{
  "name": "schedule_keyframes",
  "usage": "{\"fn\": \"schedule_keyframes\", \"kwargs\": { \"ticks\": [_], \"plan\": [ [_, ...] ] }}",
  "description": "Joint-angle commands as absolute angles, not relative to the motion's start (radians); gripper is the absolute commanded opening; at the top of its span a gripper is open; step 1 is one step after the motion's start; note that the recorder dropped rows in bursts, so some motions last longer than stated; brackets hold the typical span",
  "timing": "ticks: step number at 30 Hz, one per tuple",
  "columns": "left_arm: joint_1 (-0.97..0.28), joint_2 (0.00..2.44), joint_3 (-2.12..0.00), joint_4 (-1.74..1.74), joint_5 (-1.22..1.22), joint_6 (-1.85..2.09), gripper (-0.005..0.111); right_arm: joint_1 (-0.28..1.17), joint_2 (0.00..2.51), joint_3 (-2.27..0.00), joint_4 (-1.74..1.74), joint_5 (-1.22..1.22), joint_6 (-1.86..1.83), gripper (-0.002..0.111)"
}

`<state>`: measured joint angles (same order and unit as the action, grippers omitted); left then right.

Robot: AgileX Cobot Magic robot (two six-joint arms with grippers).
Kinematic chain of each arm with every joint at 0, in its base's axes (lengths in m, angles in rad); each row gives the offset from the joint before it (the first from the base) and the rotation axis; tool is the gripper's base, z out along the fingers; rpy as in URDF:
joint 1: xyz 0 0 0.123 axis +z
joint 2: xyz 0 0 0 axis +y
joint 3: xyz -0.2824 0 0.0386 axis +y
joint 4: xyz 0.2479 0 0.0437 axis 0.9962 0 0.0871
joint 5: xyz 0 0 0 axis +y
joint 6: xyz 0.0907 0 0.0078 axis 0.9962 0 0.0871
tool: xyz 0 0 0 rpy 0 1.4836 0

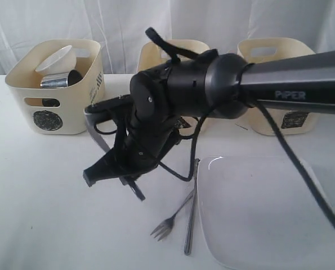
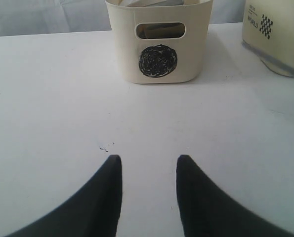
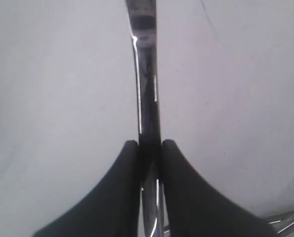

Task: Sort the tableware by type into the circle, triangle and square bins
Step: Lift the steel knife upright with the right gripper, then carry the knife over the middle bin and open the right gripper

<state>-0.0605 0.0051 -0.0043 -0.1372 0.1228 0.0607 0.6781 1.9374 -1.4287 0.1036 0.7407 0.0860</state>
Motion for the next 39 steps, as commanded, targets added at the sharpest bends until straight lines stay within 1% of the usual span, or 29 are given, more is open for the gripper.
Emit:
{"fn": "schedule_keyframes", "kwargs": {
  "ticks": [1,4,8,14,20,28,39],
  "plan": [
    [-0.062,0.000,0.000,-0.144,0.126,0.060,0.042,0.679,1.813,-1.368,0.104,0.634,0.087,0.000],
    [-0.062,0.000,0.000,-0.144,0.126,0.060,0.042,0.667,1.739,-1.304,0.095,0.526,0.087,0.000],
    [-0.062,0.000,0.000,-0.144,0.126,0.060,0.042,0.592,1.698,-1.279,0.065,0.459,0.087,0.000],
    [-0.062,0.000,0.000,-0.144,0.126,0.060,0.042,0.494,1.692,-1.279,0.033,0.401,0.087,0.000],
    [-0.062,0.000,0.000,-0.144,0.126,0.060,0.042,0.413,1.692,-1.279,0.026,0.237,0.083,0.000],
    [-0.062,0.000,0.000,-0.144,0.126,0.060,0.042,0.348,1.704,-1.292,0.031,0.135,0.050,0.000],
    [-0.062,0.000,0.000,-0.144,0.126,0.060,0.042,0.298,1.895,-1.503,0.052,0.241,-0.031,0.000]
  ]
}}
